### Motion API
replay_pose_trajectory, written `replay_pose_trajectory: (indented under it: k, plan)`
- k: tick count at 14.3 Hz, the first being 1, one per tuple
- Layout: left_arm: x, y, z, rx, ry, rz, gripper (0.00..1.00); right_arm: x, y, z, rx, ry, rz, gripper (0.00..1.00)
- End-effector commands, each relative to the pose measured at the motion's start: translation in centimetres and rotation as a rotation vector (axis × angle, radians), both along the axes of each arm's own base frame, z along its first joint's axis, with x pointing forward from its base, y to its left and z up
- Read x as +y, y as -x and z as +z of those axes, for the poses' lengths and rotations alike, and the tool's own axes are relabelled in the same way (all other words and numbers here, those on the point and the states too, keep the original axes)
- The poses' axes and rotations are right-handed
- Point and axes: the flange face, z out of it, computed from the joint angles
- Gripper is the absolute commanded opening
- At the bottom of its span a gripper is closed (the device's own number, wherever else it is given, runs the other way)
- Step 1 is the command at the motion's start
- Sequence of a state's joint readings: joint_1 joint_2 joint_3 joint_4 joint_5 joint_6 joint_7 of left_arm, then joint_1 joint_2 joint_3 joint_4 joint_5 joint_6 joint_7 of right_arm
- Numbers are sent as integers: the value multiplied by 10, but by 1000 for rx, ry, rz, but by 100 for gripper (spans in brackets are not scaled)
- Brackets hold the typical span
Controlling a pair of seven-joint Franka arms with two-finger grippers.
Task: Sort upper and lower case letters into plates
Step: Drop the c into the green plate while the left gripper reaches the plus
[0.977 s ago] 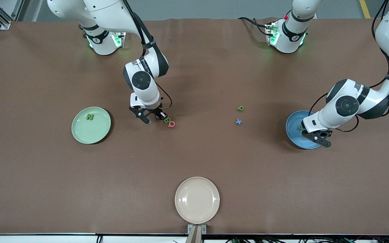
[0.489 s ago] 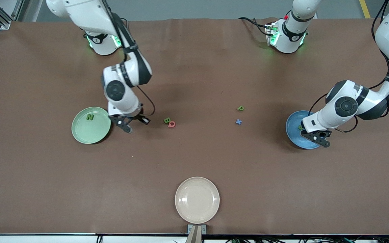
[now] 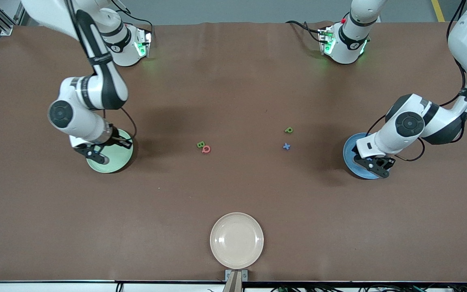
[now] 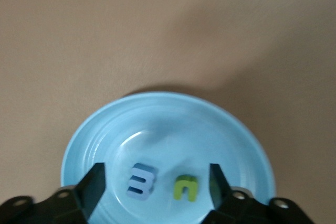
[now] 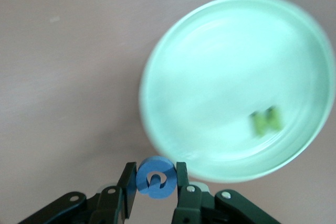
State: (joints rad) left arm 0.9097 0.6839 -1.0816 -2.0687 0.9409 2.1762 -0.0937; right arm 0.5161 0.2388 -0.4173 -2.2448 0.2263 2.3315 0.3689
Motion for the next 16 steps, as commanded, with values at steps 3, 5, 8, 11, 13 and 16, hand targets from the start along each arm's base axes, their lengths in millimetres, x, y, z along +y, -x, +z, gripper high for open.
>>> replay_pose_trajectory:
  k: [3,5,8,11,13,16]
  plan:
    - [-100,9,35,-8,17,224,100,-63,38,-34,-36,4,84,0]
    - [-141,17,38,-36,47,437,100,-56,44,-40,-17,0,93,0]
    - [-205,38,36,-57,75,598,100,-30,47,-46,4,-3,139,1]
    - [-232,56,28,-44,123,567,100,-16,49,-56,20,8,170,2]
    - [-241,63,8,-24,140,601,100,-18,48,-59,22,12,167,3]
    - [-261,75,-11,-28,155,650,100,-22,41,-57,17,15,158,38]
